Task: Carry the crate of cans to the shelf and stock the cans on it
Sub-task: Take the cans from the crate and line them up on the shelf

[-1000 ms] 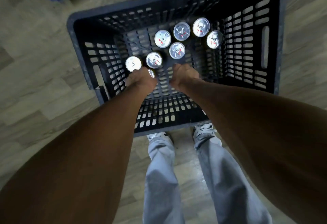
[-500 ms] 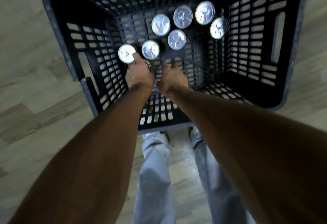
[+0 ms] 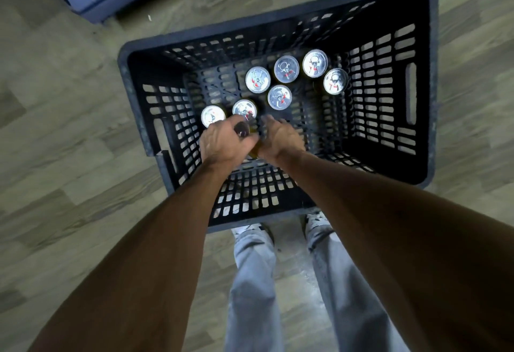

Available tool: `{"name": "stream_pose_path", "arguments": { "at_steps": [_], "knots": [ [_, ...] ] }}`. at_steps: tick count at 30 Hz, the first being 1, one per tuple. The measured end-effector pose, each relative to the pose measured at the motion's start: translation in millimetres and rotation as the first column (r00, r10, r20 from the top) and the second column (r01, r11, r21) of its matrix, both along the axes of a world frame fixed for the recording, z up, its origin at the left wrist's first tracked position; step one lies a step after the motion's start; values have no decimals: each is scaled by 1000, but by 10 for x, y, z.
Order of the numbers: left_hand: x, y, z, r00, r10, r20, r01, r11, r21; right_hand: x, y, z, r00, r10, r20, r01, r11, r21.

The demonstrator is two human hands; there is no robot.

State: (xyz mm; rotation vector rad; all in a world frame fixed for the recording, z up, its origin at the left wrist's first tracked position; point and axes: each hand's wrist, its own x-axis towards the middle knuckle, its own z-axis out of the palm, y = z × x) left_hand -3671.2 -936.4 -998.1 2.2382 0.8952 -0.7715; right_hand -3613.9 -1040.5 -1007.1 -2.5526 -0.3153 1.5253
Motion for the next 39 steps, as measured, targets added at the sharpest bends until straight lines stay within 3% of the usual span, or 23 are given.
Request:
{"name": "stream_pose_path", "arguments": {
  "at_steps": [2, 6, 9, 13, 18, 20, 23, 25, 27, 29, 30, 33, 36, 39],
  "knots": [
    [107, 26, 339, 1000, 23, 0, -23, 995, -102, -52, 77, 169, 1000, 10, -26, -9, 999, 44],
    [378, 343, 930, 984, 80, 158, -67, 994, -89, 80, 235, 612, 988, -142, -54, 151, 953, 261],
    [682, 625, 1512, 982, 81, 169, -67, 994, -84, 415, 468, 1429, 961, -276, -25, 270, 910, 314],
    [1088, 919, 2465, 982, 110, 152, -102, 993, -56, 829, 728, 2394, 961, -263, 88, 214, 905, 367],
    [1451, 1257, 3705, 888, 357, 291, -323, 933, -157, 1299, 1063, 3634, 918, -391, 67, 312, 815, 488],
    [1574, 1388, 4224, 847, 409, 341, -365, 912, -187, 1439, 1197, 4137, 934, -347, 85, 251, 806, 536],
    [1778, 1626, 5023, 814, 429, 393, -422, 900, -108, 1675, 1357, 4842, 949, -298, 103, 167, 752, 638],
    [1907, 1792, 5509, 718, 526, 457, -510, 843, -169, 1865, 1417, 5256, 919, -395, -22, 289, 632, 720],
    [1998, 1889, 5920, 535, 696, 478, -573, 715, -400, 2027, 1473, 5648, 817, -476, -326, 534, 409, 740],
    [2064, 1909, 6249, 387, 813, 435, -489, 581, -650, 2136, 1575, 6017, 683, -447, -577, 715, 249, 653],
    [2076, 1916, 6381, 380, 834, 401, -428, 542, -723, 2170, 1643, 6182, 655, -433, -619, 745, 233, 625],
    [2055, 1921, 6739, 486, 810, 329, -308, 511, -803, 2277, 1782, 6602, 624, -479, -618, 766, 219, 604],
    [2065, 1920, 7038, 621, 718, 315, -291, 584, -758, 2354, 1716, 6883, 607, -544, -579, 768, 217, 602],
    [2103, 1869, 7323, 615, 701, 360, -274, 618, -737, 2436, 1655, 7113, 609, -486, -627, 776, 198, 600]
  ]
}}
